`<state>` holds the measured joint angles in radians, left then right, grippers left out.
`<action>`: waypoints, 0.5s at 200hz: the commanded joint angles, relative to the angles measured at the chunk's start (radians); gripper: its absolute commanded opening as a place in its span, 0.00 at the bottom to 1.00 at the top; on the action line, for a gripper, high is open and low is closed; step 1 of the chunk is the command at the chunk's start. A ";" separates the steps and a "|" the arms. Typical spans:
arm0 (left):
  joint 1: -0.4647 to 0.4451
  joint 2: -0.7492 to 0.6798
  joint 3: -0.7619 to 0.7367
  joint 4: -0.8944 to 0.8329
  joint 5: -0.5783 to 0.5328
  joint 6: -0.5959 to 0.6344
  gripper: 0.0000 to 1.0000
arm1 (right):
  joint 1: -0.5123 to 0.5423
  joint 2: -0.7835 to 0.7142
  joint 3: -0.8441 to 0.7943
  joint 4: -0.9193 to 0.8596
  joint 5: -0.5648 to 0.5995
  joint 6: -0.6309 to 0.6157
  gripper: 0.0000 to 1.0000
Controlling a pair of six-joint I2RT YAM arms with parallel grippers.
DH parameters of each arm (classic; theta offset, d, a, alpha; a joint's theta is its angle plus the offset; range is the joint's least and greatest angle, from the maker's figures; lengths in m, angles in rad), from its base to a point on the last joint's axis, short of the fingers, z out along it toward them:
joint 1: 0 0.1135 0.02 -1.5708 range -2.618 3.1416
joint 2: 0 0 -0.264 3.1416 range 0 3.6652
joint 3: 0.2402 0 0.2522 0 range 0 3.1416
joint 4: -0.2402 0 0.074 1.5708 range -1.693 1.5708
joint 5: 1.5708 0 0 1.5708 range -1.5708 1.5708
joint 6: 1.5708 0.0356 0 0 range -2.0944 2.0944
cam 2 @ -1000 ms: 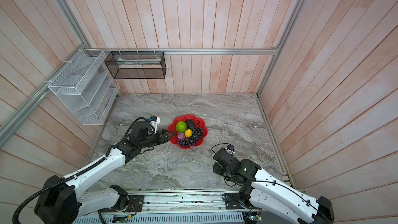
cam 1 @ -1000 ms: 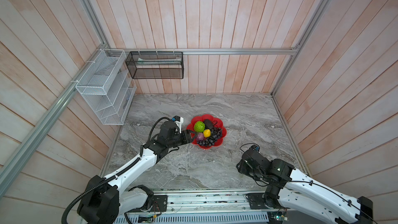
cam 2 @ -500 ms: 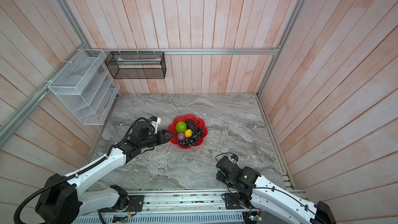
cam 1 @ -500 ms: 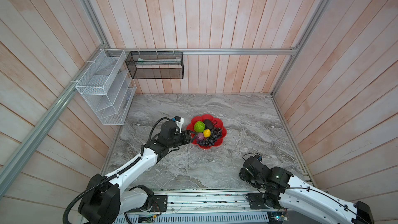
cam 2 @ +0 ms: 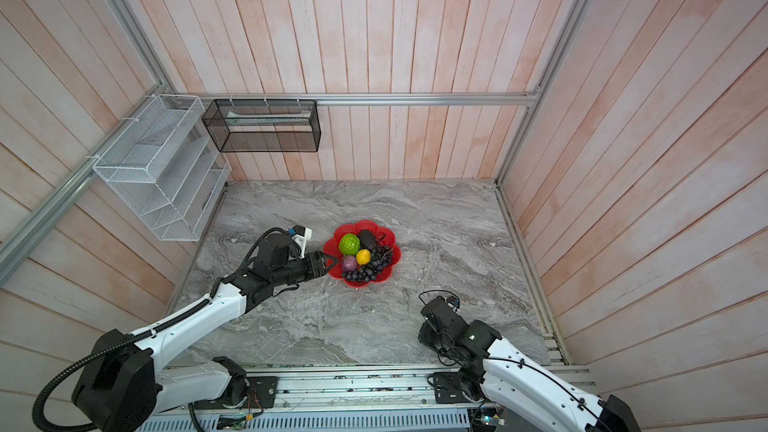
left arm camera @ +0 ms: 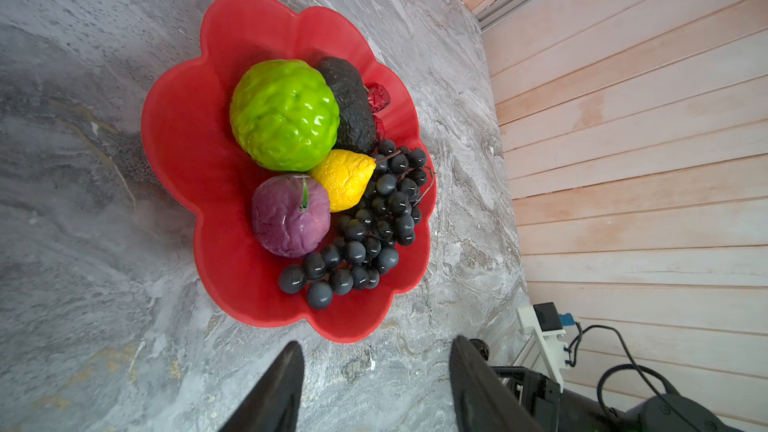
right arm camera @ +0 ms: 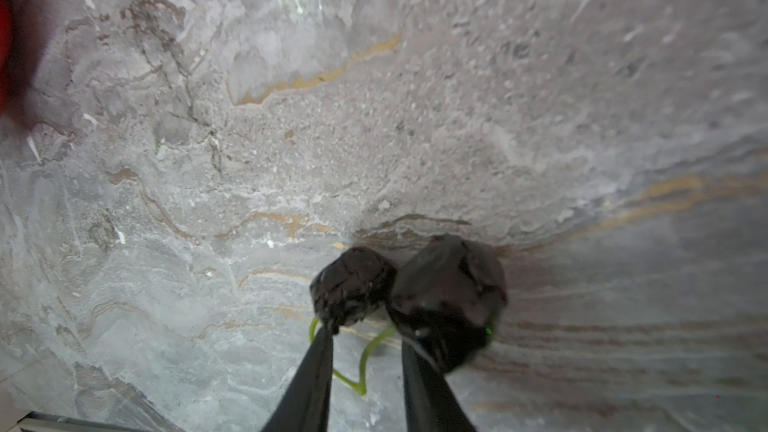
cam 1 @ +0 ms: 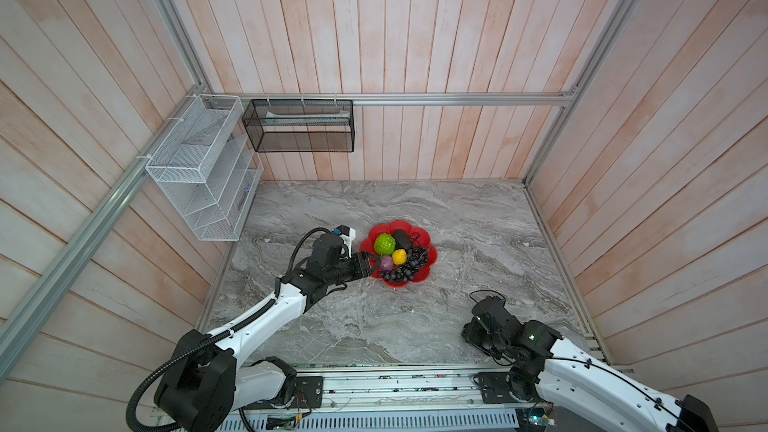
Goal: Place and organize the fake fruits in the fruit bowl
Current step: 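Move the right gripper down to the dark fruit and grasp it, then carry the dark fruit with the right gripper into the bowl and release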
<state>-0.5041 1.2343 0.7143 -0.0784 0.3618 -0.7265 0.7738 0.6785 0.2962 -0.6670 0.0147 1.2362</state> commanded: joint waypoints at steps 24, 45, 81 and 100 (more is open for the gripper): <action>0.004 0.011 0.016 0.009 0.003 -0.002 0.59 | -0.017 0.029 -0.029 0.059 -0.035 -0.049 0.20; 0.004 0.008 0.016 0.004 -0.001 -0.002 0.59 | -0.023 0.023 -0.030 0.059 -0.035 -0.056 0.15; 0.005 0.004 0.014 0.000 -0.007 -0.009 0.59 | -0.024 -0.017 -0.012 0.030 -0.019 -0.068 0.06; 0.004 0.007 0.014 0.000 -0.006 -0.014 0.59 | -0.024 -0.036 0.016 0.005 -0.007 -0.086 0.06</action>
<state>-0.5041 1.2369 0.7143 -0.0795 0.3611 -0.7303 0.7544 0.6647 0.2794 -0.6147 -0.0162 1.1793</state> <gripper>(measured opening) 0.587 0.062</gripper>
